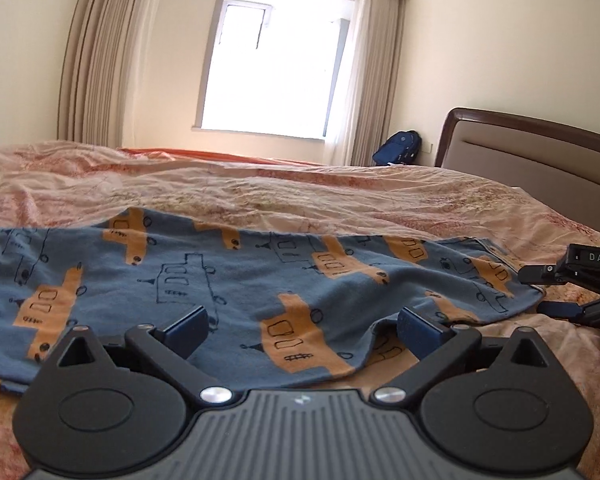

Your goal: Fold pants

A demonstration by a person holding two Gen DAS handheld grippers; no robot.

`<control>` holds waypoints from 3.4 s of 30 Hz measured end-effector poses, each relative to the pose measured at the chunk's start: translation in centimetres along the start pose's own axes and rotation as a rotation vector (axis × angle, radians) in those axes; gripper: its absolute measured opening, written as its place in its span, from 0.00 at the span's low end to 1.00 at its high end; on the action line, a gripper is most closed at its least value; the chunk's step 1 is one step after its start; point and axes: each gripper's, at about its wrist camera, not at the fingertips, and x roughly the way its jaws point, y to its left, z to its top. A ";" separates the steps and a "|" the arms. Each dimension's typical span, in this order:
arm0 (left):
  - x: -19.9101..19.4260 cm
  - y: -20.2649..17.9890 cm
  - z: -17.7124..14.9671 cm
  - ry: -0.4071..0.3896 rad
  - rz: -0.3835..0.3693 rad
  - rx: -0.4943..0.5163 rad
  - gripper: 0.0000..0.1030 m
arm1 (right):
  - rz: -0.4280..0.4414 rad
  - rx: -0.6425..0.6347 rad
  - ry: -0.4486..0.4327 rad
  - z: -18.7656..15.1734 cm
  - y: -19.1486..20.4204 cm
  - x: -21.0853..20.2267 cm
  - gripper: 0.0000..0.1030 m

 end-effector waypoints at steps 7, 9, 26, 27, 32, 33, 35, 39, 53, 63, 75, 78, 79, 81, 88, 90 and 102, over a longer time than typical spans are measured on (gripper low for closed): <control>0.3 1.3 -0.2 0.015 0.011 -0.063 0.99 | -0.056 0.174 -0.028 1.0 -1.7 1.1 0.15; 0.1 1.3 -0.2 0.012 0.009 -0.062 0.99 | -0.055 0.201 -0.028 1.4 -2.2 1.4 0.13; -0.8 2.5 0.6 0.013 0.020 -0.065 0.99 | -0.135 -0.041 -0.025 2.0 -1.1 1.0 0.22; -1.0 2.8 0.8 0.016 0.031 -0.069 0.99 | -0.139 -0.050 -0.024 1.9 -0.9 0.9 0.30; -2.7 5.1 1.6 0.014 0.115 -0.080 0.99 | -0.147 -0.142 -0.014 1.4 0.9 0.4 0.73; -3.2 5.8 1.8 0.007 0.137 -0.083 0.99 | -0.160 -0.162 -0.015 1.1 1.4 0.2 0.84; -4.5 7.3 2.2 -0.010 0.190 -0.090 1.00 | -0.199 -0.208 -0.026 0.4 2.6 -0.2 0.94; -7.4 11.3 2.6 -0.049 0.301 -0.162 1.00 | -0.242 -0.340 -0.041 -2.2 6.2 -1.0 0.99; -8.4 24.2 2.3 -0.051 0.464 -0.497 1.00 | -0.083 -0.487 -0.009 -9.2 18.0 3.2 0.99; -9.2 26.3 0.8 -0.173 0.342 -0.729 0.95 | -0.115 -0.632 -0.003 -13.1 19.1 5.6 1.00; -9.5 26.5 1.1 -0.113 0.401 -0.778 0.15 | -0.070 -0.598 -0.050 -13.6 17.9 5.2 1.00; -11.1 25.8 1.5 -0.166 0.399 -0.748 0.13 | -0.066 -0.596 -0.054 -13.6 17.9 5.1 1.00; -11.8 25.3 1.9 -0.186 0.405 -0.713 0.13 | -0.065 -0.595 -0.055 -13.6 17.9 5.1 1.00; -12.2 24.7 2.4 -0.195 0.417 -0.664 0.13 | -0.062 -0.594 -0.057 -13.6 17.8 5.0 1.00; -10.5 25.3 1.1 -0.111 0.460 -0.630 0.15 | -0.055 -0.590 -0.060 -13.5 17.6 4.9 1.00; -10.4 25.6 0.8 -0.097 0.457 -0.641 0.33 | -0.054 -0.589 -0.061 -13.6 17.6 5.0 1.00; -13.0 20.2 0.6 -0.096 0.585 -0.583 0.98 | -0.049 -0.585 -0.069 -13.6 17.4 4.9 1.00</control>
